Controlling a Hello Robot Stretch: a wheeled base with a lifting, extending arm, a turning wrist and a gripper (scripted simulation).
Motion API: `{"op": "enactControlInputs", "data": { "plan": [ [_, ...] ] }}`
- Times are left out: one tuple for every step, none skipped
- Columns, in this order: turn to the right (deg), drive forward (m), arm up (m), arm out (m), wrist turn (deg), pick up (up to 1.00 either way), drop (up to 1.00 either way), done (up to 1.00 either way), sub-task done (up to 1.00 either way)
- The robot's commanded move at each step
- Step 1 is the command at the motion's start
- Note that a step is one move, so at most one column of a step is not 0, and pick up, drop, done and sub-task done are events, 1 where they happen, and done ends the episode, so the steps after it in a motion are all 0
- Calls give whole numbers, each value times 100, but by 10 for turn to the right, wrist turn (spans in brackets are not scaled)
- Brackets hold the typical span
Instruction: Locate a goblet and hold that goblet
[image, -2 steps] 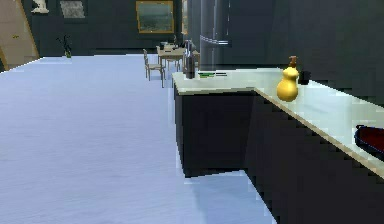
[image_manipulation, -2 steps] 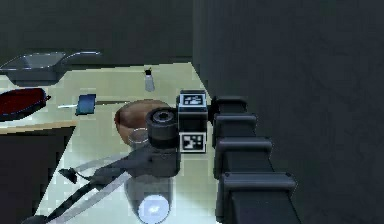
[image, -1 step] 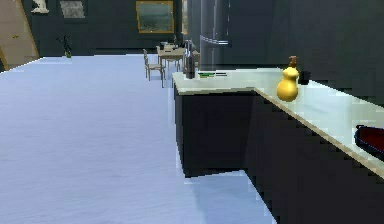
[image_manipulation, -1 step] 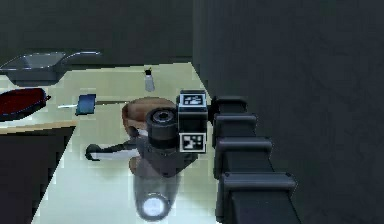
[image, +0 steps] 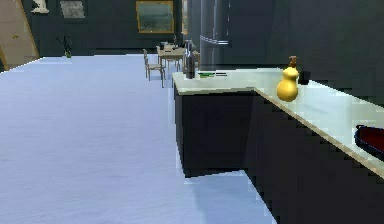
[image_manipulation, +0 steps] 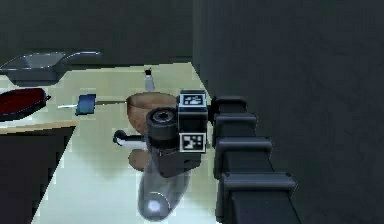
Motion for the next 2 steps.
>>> {"op": "enactControlInputs", "data": {
  "plan": [
    [0,0,0,0,0,100,0,0,0],
    [0,0,0,0,0,0,0,100,0]
  ]
}}
